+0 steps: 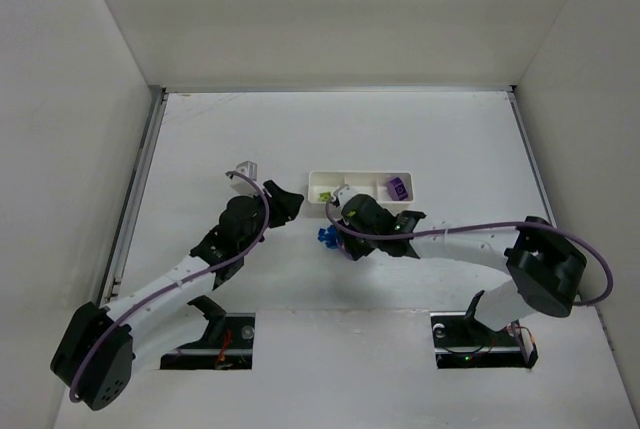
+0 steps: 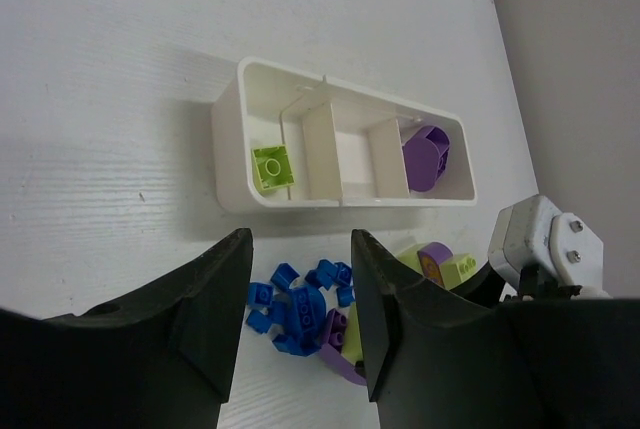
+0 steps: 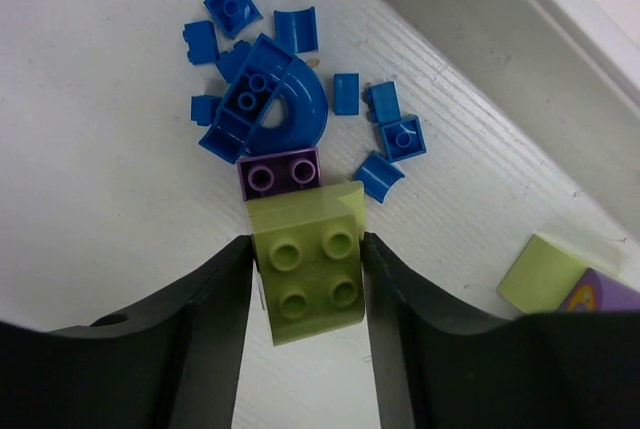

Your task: Sort the legos into containers by color

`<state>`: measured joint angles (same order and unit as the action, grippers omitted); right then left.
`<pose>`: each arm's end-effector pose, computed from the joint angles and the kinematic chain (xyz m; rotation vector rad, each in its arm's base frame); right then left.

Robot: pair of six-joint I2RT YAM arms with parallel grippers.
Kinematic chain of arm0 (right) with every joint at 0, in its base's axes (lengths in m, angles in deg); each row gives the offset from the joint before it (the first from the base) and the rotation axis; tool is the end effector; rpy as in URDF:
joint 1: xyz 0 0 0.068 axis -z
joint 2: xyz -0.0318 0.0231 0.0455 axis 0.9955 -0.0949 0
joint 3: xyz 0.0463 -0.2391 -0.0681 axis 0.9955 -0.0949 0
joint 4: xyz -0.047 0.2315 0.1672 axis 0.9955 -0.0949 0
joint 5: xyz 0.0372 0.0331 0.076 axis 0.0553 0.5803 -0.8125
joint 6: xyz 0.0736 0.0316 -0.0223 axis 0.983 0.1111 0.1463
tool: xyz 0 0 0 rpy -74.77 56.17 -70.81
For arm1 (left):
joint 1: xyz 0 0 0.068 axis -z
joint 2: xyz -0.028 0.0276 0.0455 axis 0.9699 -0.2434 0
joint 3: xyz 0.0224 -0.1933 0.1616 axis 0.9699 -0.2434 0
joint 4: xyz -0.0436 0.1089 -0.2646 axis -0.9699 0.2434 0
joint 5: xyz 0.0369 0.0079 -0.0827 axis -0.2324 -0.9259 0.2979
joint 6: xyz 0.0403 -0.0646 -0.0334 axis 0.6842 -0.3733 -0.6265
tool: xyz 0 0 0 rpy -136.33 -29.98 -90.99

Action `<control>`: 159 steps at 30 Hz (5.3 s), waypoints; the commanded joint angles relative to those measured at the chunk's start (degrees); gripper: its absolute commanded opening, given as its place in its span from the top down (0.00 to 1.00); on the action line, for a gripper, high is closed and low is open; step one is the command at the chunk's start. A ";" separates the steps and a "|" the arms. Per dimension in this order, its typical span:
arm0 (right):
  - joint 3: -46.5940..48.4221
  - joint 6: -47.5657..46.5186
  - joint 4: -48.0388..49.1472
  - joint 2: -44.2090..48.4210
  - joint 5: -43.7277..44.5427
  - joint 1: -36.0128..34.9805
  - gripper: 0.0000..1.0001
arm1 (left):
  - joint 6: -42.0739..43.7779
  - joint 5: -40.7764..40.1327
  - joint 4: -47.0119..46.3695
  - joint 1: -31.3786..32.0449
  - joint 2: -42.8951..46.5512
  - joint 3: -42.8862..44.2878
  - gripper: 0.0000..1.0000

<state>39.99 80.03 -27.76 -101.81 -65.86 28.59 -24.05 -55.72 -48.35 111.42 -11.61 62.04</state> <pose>0.2009 0.2757 0.1182 -0.8702 2.3608 0.2851 0.2354 -0.1575 0.1914 -0.1845 1.7931 -0.8813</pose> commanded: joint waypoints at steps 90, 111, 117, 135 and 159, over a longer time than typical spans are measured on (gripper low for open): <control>-16.25 11.28 26.91 31.40 4.99 6.17 0.68 | -16.47 -0.55 -7.19 12.97 -19.04 10.21 0.88; -23.20 18.84 23.74 46.00 8.15 20.24 0.68 | 0.75 -6.17 -5.35 14.63 -45.91 39.37 0.87; -23.82 19.63 22.43 48.90 9.11 21.73 0.68 | 8.48 -13.63 -1.30 17.97 -51.64 46.50 0.86; -24.52 20.95 21.63 50.32 9.20 22.96 0.67 | 16.41 -23.76 -0.86 21.66 -59.73 53.01 0.66; -20.04 35.18 36.47 32.22 -4.85 22.26 0.62 | -28.83 1.54 -11.75 11.39 -28.10 18.31 0.44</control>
<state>16.80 110.17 -1.32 -67.30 -65.36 51.10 -39.72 -60.90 -54.03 124.51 -42.47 84.11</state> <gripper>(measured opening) 0.471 0.542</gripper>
